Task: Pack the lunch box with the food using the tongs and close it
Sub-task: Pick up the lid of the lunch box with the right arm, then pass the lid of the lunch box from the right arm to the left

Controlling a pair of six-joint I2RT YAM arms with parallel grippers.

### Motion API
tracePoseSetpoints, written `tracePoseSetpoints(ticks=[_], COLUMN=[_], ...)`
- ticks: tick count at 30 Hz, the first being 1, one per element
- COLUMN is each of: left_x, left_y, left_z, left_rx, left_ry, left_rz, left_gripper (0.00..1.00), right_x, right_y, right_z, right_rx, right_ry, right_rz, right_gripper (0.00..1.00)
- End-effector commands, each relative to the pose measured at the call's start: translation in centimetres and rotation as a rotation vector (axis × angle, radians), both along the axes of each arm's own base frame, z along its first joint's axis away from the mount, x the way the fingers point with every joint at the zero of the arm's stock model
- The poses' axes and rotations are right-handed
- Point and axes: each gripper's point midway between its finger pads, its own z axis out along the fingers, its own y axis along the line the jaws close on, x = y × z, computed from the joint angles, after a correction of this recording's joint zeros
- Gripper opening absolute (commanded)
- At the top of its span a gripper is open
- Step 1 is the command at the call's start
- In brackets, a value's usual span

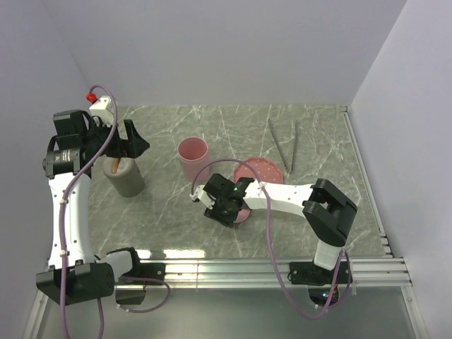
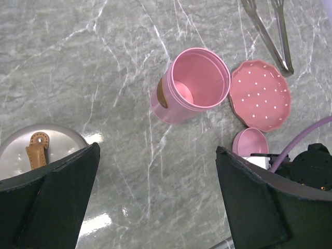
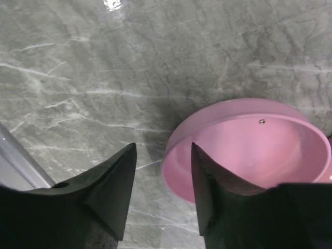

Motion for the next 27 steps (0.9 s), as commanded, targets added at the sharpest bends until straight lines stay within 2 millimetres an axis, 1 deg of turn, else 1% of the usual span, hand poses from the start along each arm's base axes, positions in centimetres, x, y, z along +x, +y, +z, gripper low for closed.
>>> tracePoseSetpoints(ticks=[1, 4, 6, 9, 10, 11, 12, 13, 14, 15, 16, 18, 19, 20, 21, 22, 23, 24, 25, 26, 27], left_x=[0.0, -0.2, -0.4, -0.8, -0.8, -0.9, -1.4, -1.6, -1.5, -1.7, -2.3, -2.5, -3.3, -3.5, -3.4, -3.9, -4.1, -4.2, -4.6, -4.8, -4.9], left_y=[-0.3, -0.4, -0.4, -0.8, -1.0, -1.2, -2.1, -2.4, -2.7, -3.0, -3.7, -4.3, -5.0, -5.4, -5.7, -6.1, -6.5, -6.8, -7.1, -7.5, -7.9], left_z=[1.5, 1.6, 1.7, 2.3, 2.8, 3.0, 3.3, 3.4, 3.4, 3.6, 4.3, 4.7, 5.3, 5.5, 5.9, 6.4, 6.4, 7.0, 7.4, 6.2, 7.6], left_rx=[-0.008, -0.007, -0.007, -0.012, -0.039, -0.048, -0.076, -0.09, -0.113, -0.128, -0.146, -0.186, -0.206, -0.226, -0.262, -0.289, -0.356, -0.373, -0.397, -0.446, -0.512], left_ry=[-0.068, -0.082, -0.089, -0.116, -0.12, -0.129, -0.137, -0.144, -0.159, -0.171, -0.206, -0.24, -0.267, -0.279, -0.301, -0.316, -0.286, -0.315, -0.324, -0.289, -0.314], left_rz=[-0.008, -0.012, -0.015, -0.032, -0.023, -0.031, -0.071, -0.086, -0.095, -0.109, -0.143, -0.162, -0.202, -0.219, -0.229, -0.245, -0.244, -0.263, -0.28, -0.297, -0.306], left_gripper=[0.99, 0.99, 0.99, 0.99, 0.99, 0.99, 0.99, 1.0, 1.0, 0.99, 0.99, 0.99, 0.99, 0.99, 0.99, 0.99, 0.99, 0.99, 0.99, 0.98, 0.98], right_x=[1.3, 1.6, 1.5, 1.4, 1.7, 1.6, 2.1, 2.5, 2.3, 3.1, 3.4, 4.0, 4.3, 4.4, 3.8, 4.9, 5.0, 5.1, 5.4, 5.5, 5.5], right_y=[1.7, 1.2, 1.0, 1.0, 1.2, 1.5, 1.4, 1.6, 1.9, 1.5, 1.5, 1.0, 0.8, 0.6, 0.8, -0.3, -0.5, -0.9, -1.4, -1.8, -2.0], right_z=[1.1, 0.3, 0.2, 1.0, 2.3, 3.0, 4.4, 5.4, 6.2, 7.0, 8.7, 10.6, 12.6, 13.8, 15.2, 17.6, 19.0, 20.4, 23.3, 24.6, 25.9], right_rx=[0.046, 0.031, 0.03, 0.057, 0.085, 0.111, 0.153, 0.184, 0.221, 0.247, 0.292, 0.377, 0.439, 0.481, 0.546, 0.611, 0.657, 0.709, 0.808, 0.859, 0.904], right_ry=[-0.057, -0.078, -0.082, -0.085, -0.1, -0.093, -0.093, -0.091, -0.064, -0.057, -0.063, -0.014, -0.017, -0.005, 0.041, 0.024, 0.034, 0.046, 0.047, 0.05, 0.053], right_rz=[-0.016, -0.024, -0.022, -0.018, -0.023, -0.023, -0.042, -0.051, -0.056, -0.081, -0.091, -0.121, -0.126, -0.138, -0.106, -0.123, -0.112, -0.103, -0.086, -0.078, -0.067], right_gripper=[0.47, 0.43, 0.37, 0.13, 0.01, 0.0, 0.0, 0.0, 0.0, 0.0, 0.0, 0.0, 0.0, 0.0, 0.0, 0.0, 0.0, 0.0, 0.0, 0.0, 0.0])
